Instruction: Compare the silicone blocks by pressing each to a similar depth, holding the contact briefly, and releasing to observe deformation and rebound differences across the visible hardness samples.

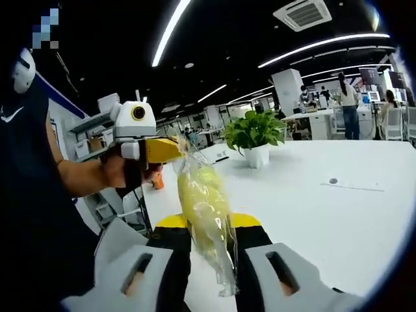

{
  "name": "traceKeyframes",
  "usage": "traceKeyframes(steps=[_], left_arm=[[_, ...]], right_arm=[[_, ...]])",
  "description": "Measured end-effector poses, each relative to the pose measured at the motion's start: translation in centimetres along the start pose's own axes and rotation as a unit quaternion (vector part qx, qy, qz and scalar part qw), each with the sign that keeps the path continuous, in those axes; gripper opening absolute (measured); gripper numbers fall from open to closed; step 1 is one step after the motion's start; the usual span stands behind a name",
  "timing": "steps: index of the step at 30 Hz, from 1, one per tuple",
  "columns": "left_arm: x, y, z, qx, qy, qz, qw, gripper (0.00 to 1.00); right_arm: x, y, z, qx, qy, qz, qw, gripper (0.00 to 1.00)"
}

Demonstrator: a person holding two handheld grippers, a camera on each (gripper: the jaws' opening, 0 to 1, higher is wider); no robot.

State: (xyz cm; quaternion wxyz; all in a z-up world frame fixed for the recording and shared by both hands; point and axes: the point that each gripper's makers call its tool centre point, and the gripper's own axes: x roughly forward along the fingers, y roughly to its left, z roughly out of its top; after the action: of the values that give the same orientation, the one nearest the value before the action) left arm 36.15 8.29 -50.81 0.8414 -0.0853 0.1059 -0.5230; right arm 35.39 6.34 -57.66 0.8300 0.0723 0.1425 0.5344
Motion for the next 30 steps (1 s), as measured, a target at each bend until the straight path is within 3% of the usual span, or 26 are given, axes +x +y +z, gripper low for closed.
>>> traceKeyframes(steps=[6,12,16,22,30], left_arm=[[0.8,0.0,-0.1,0.000,0.006,-0.003,1.0000,0.00],[1.4,0.8,-0.9,-0.014,0.020,0.001,0.9997,0.00],[1.9,0.7,-1.0,-0.019,0.019,-0.001,0.9996,0.00],[2.3,0.5,-0.6,-0.022,0.014,-0.007,0.9996,0.00],[2.5,1.0,-0.3,-0.028,0.014,-0.005,0.9995,0.00]], right_arm=[[-0.7,-1.8,0.6,-0.022,-0.027,-0.053,0.9980,0.54],[-2.1,-3.4,0.3,-0.043,-0.028,-0.097,0.9940,0.73],[-3.4,-5.0,-0.3,-0.048,-0.022,-0.138,0.9890,0.94],[-5.5,-6.0,-0.3,-0.042,-0.034,-0.160,0.9857,0.96],[-7.1,-7.0,-1.2,-0.049,-0.018,-0.182,0.9819,0.96]])
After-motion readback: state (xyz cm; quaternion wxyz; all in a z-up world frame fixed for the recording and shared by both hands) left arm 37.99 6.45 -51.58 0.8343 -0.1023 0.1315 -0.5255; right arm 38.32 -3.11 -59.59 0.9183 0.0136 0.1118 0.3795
